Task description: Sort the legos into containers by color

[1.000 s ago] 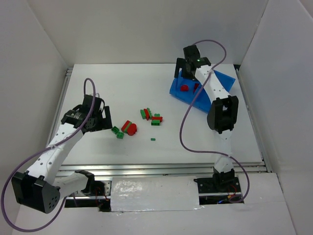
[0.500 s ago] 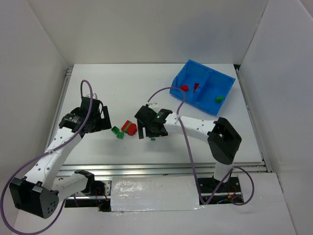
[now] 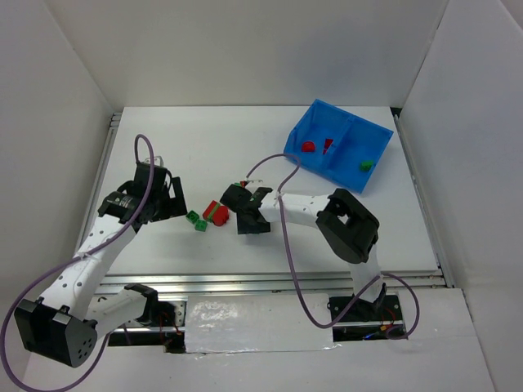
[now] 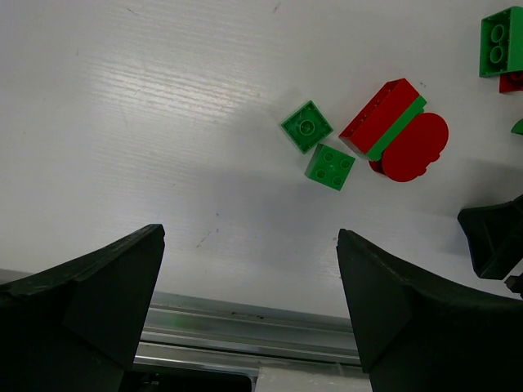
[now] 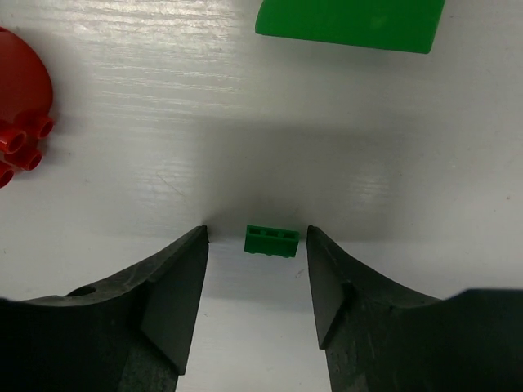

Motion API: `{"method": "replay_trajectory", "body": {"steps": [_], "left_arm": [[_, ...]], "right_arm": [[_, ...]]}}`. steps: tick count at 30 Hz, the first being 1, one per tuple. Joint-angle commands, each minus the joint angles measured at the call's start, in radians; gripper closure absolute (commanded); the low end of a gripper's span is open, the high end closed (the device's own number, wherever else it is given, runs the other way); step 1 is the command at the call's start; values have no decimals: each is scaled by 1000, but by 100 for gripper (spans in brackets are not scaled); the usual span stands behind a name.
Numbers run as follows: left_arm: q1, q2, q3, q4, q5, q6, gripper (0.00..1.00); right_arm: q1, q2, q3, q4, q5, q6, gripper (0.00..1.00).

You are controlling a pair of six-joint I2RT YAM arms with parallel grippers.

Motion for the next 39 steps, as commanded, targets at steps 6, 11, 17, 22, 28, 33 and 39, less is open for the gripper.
{"method": "replay_trajectory", "body": {"steps": [6, 11, 17, 22, 28, 33, 39], "left_arm": [[-4, -5, -5, 35, 19, 15, 0], [-4, -1, -6, 38, 19, 15, 0], [-4, 7, -5, 35, 13, 14, 1], [-4, 7, -3, 35, 11, 12, 0], [-4, -2, -5, 29, -4, 1, 1], [-5, -12, -11, 31, -13, -6, 1], [-5, -12, -11, 32, -15, -8, 0]], "right_arm": [[0, 20, -21, 36, 2, 40, 58], [3, -37, -20, 2, 28, 59, 74], [-49, -150, 60, -50, 74, 10, 74], [-254, -218, 107, -46, 101, -98, 74], [-515, -219, 221, -83, 146, -205, 74], [-740, -238, 213, -74, 158, -251, 72], [-891, -166, 291, -92, 153, -290, 62]]}}
